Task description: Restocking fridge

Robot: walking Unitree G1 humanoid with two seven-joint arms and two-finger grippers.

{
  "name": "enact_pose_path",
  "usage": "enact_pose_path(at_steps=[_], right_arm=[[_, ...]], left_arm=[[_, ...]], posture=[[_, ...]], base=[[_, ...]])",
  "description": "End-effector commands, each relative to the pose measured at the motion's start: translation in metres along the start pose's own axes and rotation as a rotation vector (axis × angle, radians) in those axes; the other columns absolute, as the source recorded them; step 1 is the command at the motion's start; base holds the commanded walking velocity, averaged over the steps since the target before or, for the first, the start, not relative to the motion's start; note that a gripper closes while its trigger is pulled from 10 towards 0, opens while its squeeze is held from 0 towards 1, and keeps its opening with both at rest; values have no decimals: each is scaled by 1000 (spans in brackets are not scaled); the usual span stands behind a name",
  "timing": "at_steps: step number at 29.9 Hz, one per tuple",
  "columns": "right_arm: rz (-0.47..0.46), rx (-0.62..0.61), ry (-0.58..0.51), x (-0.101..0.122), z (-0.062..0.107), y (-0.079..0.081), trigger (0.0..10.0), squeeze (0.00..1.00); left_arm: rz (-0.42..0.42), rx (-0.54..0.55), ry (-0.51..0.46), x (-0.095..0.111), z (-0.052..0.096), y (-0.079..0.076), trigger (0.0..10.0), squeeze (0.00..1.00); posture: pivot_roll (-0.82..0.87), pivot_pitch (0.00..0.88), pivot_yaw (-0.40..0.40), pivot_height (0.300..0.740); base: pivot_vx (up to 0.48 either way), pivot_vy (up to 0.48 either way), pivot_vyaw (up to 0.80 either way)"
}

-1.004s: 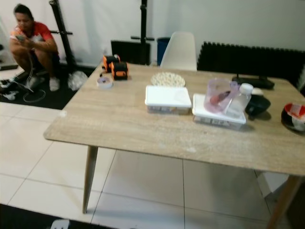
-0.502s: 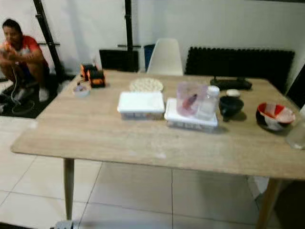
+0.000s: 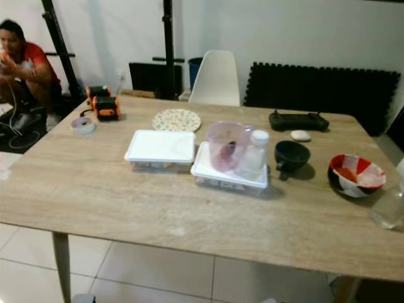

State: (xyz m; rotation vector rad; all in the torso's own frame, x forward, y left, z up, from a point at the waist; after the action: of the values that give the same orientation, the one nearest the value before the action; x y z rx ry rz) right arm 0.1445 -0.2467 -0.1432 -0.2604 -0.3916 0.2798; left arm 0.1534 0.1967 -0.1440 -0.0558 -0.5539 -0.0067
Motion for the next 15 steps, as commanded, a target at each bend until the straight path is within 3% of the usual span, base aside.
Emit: enact_pose_path(at_steps=[1, 9, 10, 11, 13, 15], right_arm=[[-2, 15, 9, -3, 0, 6, 10000, 0], [-37, 28, -5, -2, 1, 6, 10000, 0], [-76, 35, -29, 2, 0, 4, 10000, 1000], [-76, 35, -29, 2, 0, 4, 10000, 1000], [-115, 58, -55, 8, 1, 3, 10000, 1000], [-123, 67, -58, 8, 1, 3, 10000, 1000]], left_arm=[[0, 9, 14, -4, 1, 2, 10000, 0], [23, 88, 33, -10, 5, 19, 10000, 0], [50, 125, 35, -12, 7, 27, 10000, 0], [50, 125, 35, -12, 7, 27, 10000, 0], [113, 209, 35, -16, 12, 46, 10000, 0], [134, 238, 35, -17, 15, 53, 10000, 0]], posture=[[-75, 0, -22, 740], [-69, 0, -23, 740], [-68, 0, -23, 740], [-68, 0, -23, 740], [-67, 0, -21, 740], [-67, 0, -21, 740]], base=[[0, 0, 0], [0, 0, 0], [0, 0, 0], [0, 0, 0], [0, 0, 0], [0, 0, 0]])
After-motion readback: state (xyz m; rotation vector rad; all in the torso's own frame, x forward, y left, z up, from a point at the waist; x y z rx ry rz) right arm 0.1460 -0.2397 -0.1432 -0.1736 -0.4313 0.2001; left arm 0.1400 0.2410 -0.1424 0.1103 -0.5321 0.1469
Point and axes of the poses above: a point about 5 cm out from each wrist's last joint towards the gripper, its own z axis pointing back from the gripper into the wrist, its own x axis along the axis of the wrist's last joint, y = z × x, the point moved 5 cm from there along -z, pointing out of the wrist towards the gripper, and after that the axes turned 5 degrees about -z, right-handed, at the moved point
